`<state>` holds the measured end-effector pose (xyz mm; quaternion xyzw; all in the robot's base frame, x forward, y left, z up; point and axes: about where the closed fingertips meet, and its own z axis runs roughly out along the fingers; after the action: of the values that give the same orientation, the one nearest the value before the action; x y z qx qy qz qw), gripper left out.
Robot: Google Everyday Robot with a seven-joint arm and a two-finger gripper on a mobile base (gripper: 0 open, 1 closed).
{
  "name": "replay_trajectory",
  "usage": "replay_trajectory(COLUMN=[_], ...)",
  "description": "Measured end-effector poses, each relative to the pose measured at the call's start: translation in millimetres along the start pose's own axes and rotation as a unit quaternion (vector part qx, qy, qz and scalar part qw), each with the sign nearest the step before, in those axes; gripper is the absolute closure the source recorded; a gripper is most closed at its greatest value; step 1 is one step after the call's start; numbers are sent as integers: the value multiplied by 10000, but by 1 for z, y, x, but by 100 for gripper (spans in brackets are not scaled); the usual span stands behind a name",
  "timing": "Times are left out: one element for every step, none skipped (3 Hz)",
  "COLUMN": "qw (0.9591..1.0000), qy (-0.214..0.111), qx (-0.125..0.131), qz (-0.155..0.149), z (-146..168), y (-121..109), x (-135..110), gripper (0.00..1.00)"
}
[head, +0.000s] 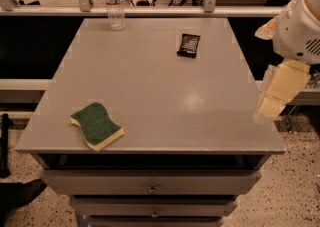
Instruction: Move sponge near rxbar chocolate
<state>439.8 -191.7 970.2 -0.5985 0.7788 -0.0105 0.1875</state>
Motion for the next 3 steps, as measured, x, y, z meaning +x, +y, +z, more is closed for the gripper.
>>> replay_trajectory(qw=[9976, 9839, 9816], qy=[-614, -1597, -1739], qx=[-282, -705, -676], qz=[165, 381, 407], z=[30, 72, 70], y=[11, 35, 34], x=[-38, -105, -115], gripper=[0, 0, 0])
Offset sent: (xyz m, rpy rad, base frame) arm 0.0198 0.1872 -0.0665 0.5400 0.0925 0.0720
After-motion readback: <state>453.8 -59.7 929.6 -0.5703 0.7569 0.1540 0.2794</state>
